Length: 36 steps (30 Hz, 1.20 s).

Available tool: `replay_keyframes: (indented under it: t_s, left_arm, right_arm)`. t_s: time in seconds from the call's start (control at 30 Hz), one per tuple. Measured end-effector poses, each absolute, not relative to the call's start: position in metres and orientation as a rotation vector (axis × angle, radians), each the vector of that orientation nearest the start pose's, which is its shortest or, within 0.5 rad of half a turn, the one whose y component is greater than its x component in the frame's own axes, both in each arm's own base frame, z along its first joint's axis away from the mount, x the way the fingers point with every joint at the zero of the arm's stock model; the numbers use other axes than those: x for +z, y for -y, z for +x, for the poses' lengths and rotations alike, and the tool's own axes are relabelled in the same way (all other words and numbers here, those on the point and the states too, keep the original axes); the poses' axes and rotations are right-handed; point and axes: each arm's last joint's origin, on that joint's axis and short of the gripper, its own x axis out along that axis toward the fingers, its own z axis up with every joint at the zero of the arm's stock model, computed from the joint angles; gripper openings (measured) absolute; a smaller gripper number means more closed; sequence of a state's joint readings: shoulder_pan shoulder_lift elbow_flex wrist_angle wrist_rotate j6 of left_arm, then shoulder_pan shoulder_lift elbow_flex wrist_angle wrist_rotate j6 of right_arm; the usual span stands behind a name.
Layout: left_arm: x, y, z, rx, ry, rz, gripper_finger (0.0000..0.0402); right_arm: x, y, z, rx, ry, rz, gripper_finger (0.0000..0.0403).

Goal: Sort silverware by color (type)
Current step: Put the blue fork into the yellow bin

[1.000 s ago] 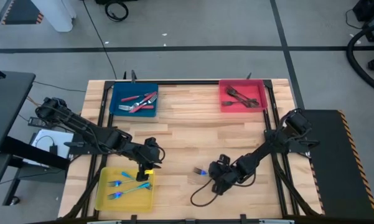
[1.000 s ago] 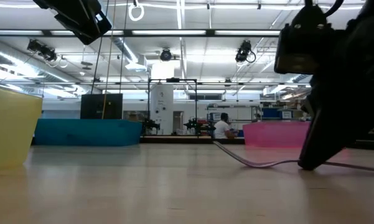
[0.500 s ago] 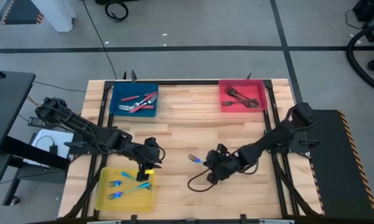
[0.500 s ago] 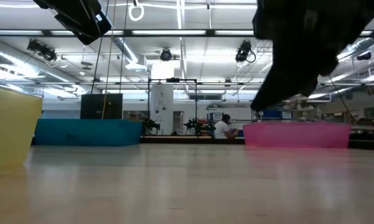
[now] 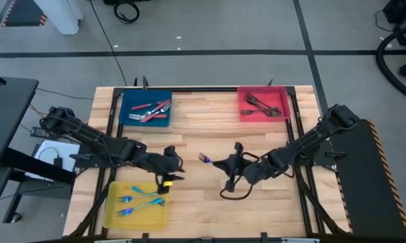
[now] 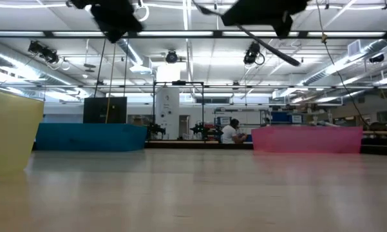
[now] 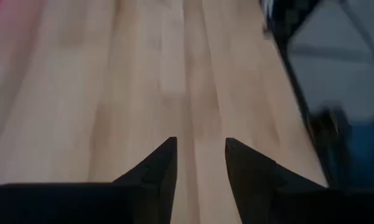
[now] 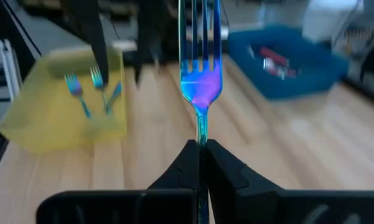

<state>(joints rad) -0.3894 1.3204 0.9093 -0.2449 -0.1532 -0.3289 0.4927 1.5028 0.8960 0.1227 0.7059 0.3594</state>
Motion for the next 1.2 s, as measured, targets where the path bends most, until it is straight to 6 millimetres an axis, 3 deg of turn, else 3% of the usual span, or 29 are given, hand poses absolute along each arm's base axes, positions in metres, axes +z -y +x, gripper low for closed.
replay_keyframes:
  t_s: [0.23, 0.43, 0.83, 0.97, 1.2]
  left_arm:
    - [0.261, 0.090, 0.293, 0.063, -0.415, -0.268, 0.0145]
    - [0.268, 0.077, 0.310, 0.107, -0.240, -0.307, 0.0144]
    - [0.272, 0.054, 0.320, 0.177, -0.147, -0.319, 0.0144]
    - [0.271, 0.052, 0.322, 0.177, -0.144, -0.251, 0.0141]
    - [0.271, 0.052, 0.322, 0.172, -0.141, -0.206, 0.0082]
  right_arm:
    - [0.248, -0.131, 0.295, -0.284, -0.247, -0.058, 0.0016]
    - [0.249, -0.127, 0.296, -0.367, -0.241, -0.123, 0.0016]
    - [0.250, -0.124, 0.297, -0.387, -0.234, -0.129, 0.0016]
    - [0.250, -0.121, 0.298, -0.383, -0.237, -0.105, 0.0016]
    - [0.249, -0.116, 0.301, -0.365, -0.247, -0.086, 0.0016]
